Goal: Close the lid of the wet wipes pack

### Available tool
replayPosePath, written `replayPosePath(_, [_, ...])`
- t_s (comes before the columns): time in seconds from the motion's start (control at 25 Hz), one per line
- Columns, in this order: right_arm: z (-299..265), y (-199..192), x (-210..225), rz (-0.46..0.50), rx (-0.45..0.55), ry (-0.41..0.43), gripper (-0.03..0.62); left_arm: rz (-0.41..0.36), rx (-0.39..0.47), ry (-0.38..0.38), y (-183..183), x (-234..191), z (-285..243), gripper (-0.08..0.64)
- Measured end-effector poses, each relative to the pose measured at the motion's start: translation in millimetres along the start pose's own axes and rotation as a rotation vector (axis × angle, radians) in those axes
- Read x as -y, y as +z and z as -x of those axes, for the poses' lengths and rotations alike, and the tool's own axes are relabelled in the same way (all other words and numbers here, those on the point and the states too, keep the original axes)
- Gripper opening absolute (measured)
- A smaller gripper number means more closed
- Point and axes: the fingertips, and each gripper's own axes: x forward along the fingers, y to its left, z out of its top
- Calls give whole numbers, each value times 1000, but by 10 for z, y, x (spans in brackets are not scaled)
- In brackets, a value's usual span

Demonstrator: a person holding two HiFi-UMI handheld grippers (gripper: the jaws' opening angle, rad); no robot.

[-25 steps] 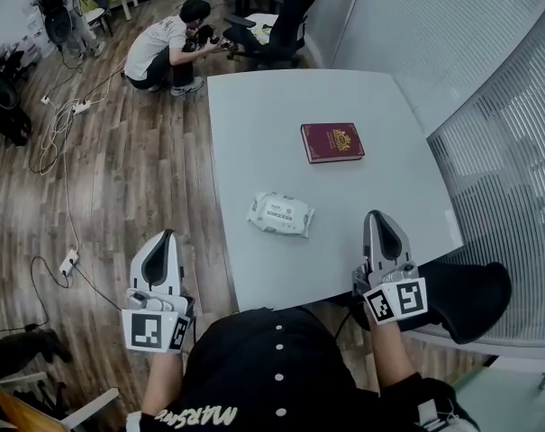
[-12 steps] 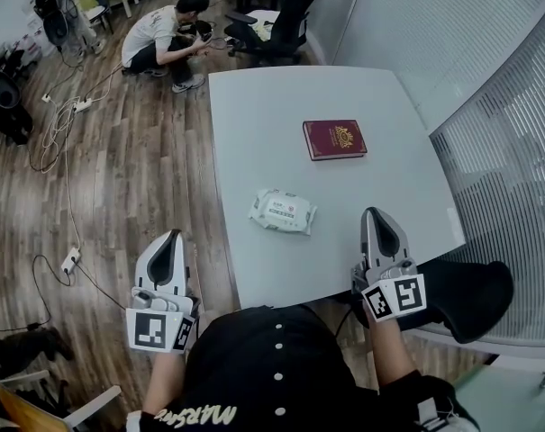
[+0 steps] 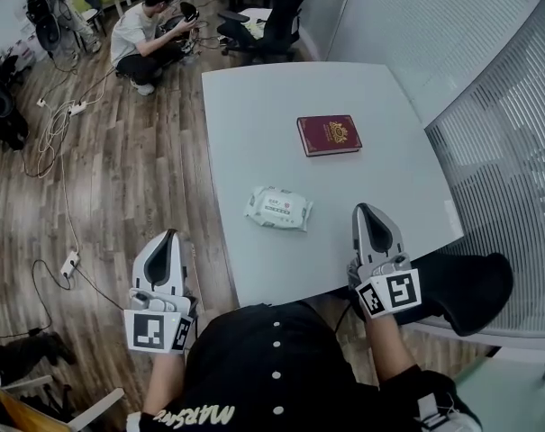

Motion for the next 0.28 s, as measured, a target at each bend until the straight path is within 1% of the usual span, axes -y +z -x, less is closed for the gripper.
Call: replayPosePath(0.28, [29,-2,-2,13,-2,5,32,-9,-6,-13,-26,79,-9,3])
